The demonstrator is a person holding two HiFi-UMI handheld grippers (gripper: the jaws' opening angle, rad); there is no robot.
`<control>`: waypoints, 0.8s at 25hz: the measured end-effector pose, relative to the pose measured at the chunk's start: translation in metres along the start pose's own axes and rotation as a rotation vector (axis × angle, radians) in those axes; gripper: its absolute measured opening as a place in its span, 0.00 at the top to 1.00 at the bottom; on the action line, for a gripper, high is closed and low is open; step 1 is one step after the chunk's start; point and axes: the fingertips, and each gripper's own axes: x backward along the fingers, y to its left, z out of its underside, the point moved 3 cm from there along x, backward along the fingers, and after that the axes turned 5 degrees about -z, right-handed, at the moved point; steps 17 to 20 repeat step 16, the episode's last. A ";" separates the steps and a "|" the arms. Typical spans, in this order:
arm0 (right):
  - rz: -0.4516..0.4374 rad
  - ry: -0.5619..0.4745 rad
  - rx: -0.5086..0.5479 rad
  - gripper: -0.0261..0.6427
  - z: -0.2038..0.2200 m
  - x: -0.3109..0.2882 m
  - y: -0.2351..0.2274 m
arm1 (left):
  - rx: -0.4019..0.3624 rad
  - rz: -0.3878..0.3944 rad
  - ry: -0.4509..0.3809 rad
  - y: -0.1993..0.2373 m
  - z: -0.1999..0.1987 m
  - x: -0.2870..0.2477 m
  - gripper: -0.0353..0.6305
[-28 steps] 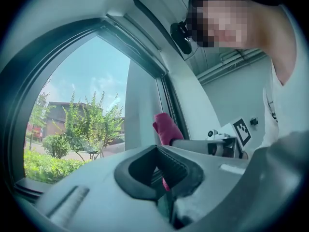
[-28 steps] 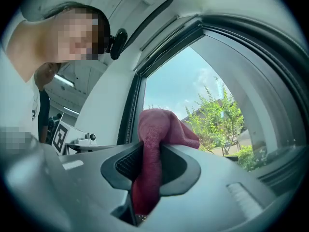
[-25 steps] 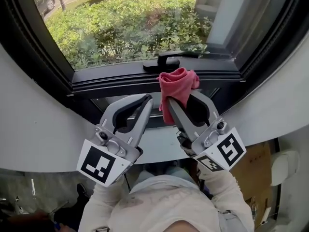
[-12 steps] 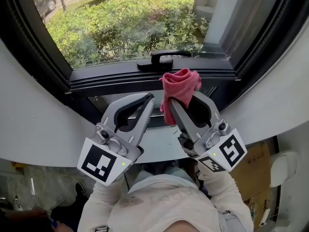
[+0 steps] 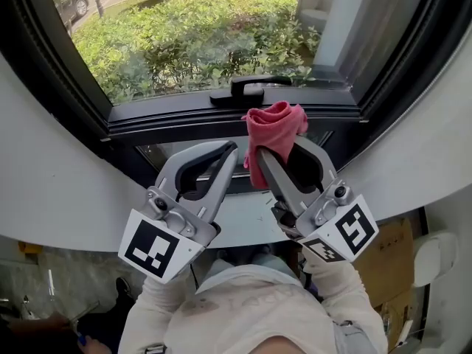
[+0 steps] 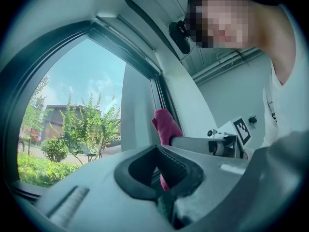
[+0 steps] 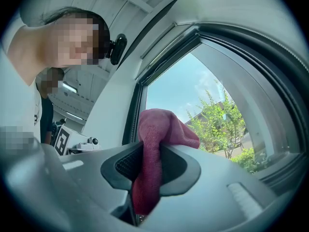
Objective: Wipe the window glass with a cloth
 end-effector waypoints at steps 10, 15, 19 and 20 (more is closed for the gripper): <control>-0.003 -0.003 -0.019 0.80 0.003 -0.001 0.006 | 0.003 0.009 -0.009 -0.001 0.000 0.002 0.95; -0.008 -0.008 -0.025 0.80 0.003 -0.002 0.008 | 0.008 0.007 -0.005 0.000 0.001 0.003 0.95; -0.009 -0.009 -0.026 0.80 0.003 -0.003 0.009 | 0.010 0.006 -0.005 0.000 0.001 0.004 0.95; -0.009 -0.009 -0.026 0.80 0.003 -0.003 0.009 | 0.010 0.006 -0.005 0.000 0.001 0.004 0.95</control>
